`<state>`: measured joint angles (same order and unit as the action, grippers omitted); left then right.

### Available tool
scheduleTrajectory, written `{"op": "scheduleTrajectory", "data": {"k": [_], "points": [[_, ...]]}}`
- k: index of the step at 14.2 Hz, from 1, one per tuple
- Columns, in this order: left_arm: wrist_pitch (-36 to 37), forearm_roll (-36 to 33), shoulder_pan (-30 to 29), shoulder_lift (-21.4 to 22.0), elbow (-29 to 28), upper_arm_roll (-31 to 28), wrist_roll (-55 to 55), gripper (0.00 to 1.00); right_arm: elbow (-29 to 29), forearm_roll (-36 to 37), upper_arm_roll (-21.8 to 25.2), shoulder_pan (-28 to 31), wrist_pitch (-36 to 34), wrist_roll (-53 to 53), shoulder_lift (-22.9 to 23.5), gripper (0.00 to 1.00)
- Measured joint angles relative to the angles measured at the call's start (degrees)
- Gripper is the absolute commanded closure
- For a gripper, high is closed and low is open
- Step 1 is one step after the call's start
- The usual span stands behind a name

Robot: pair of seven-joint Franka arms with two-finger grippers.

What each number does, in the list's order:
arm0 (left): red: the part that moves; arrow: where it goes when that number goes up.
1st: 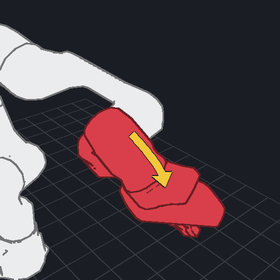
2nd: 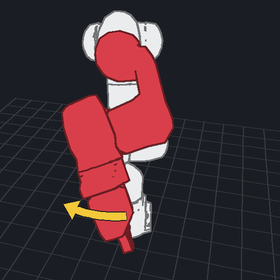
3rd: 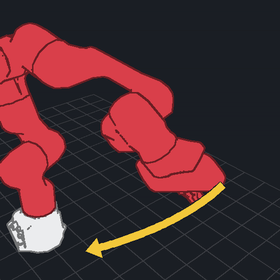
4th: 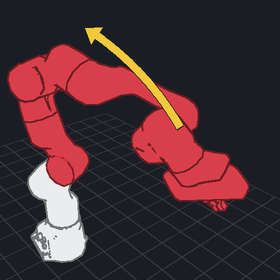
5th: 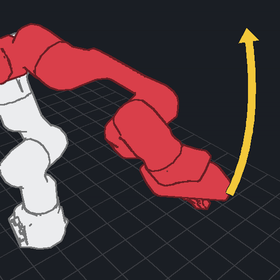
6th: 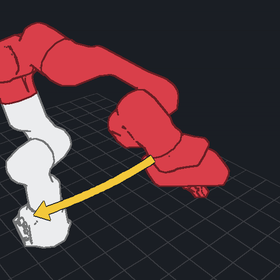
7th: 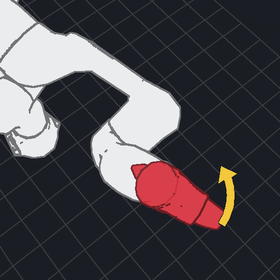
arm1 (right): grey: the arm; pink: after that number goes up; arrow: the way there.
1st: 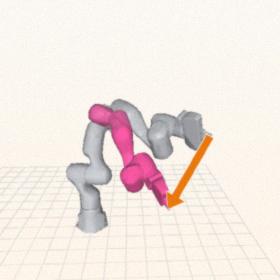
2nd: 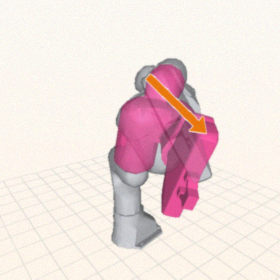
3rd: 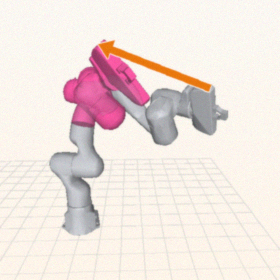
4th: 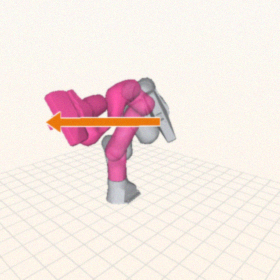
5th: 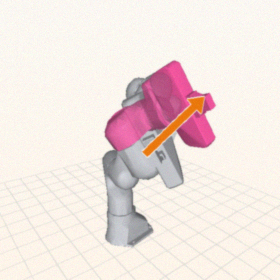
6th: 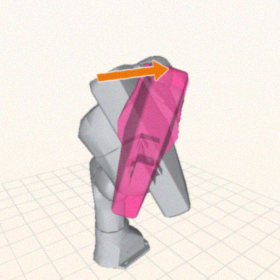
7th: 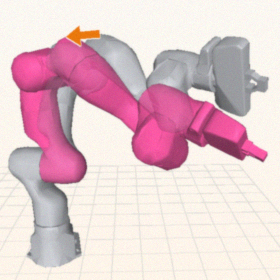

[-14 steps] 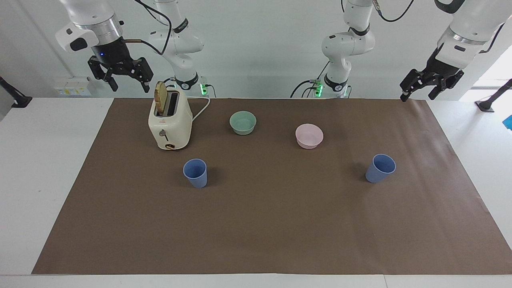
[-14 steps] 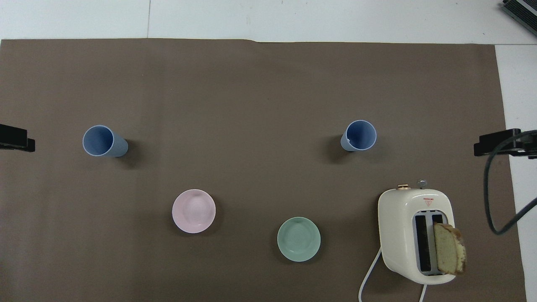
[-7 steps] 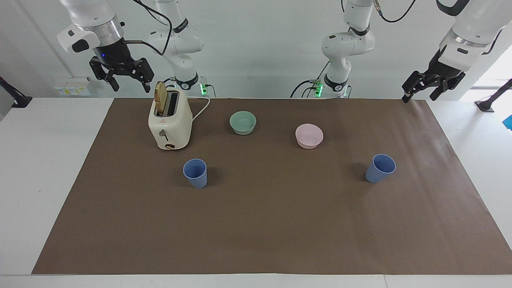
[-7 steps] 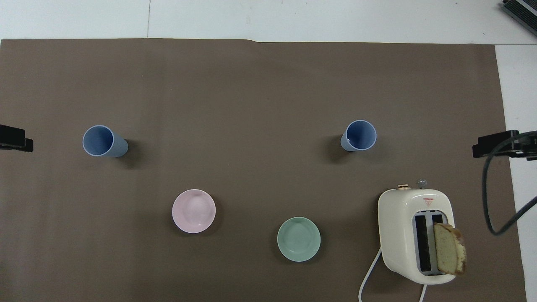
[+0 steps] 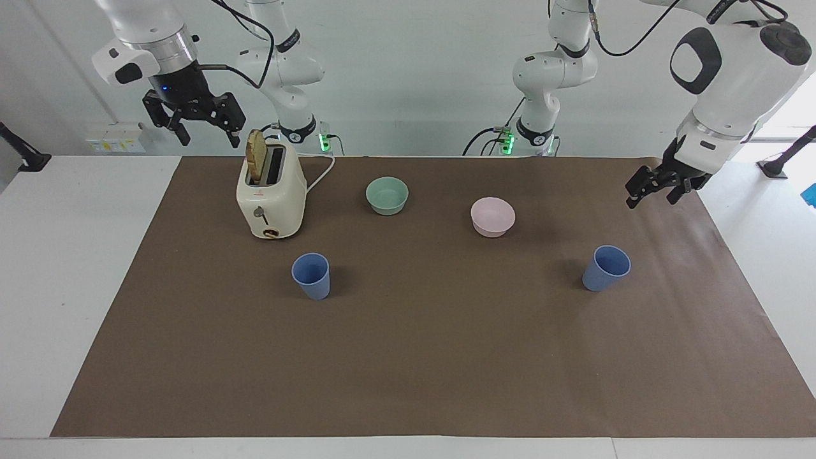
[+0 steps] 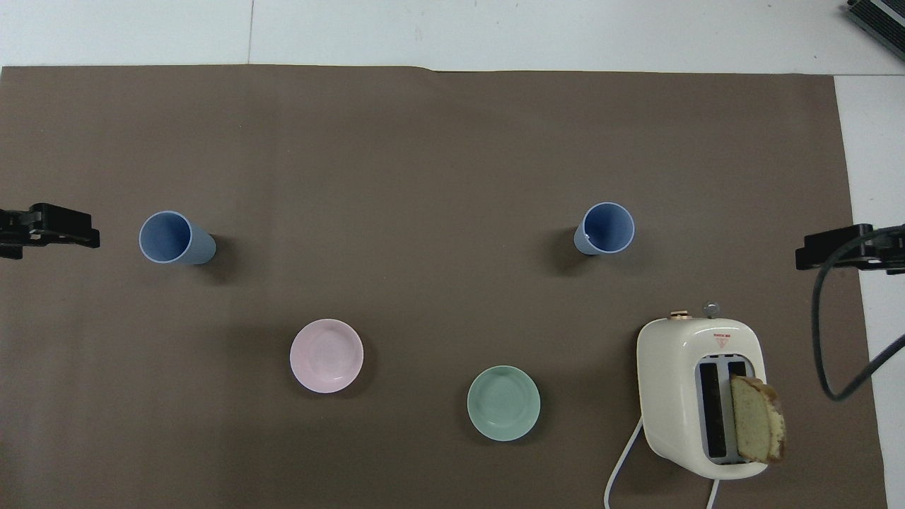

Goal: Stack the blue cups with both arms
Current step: 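Reach the left gripper to the nearby blue cup and grasp it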

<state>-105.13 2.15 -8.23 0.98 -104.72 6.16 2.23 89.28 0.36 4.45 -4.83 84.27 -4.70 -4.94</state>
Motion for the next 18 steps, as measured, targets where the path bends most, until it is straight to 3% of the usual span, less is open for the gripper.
{"op": "scheduleTrajectory", "data": {"k": [9,18], "points": [[-12.5,0.0,-0.1,-5.4,-6.8,0.0,0.0,0.0,0.5,0.0,0.0,0.0,0.0,0.0,-0.1,0.0],[-17.1,0.0,-1.7,-7.9,-9.2,-0.3,-1.1,0.0,0.7,0.0,0.0,0.0,0.0,0.0,-0.4,0.0]]}}
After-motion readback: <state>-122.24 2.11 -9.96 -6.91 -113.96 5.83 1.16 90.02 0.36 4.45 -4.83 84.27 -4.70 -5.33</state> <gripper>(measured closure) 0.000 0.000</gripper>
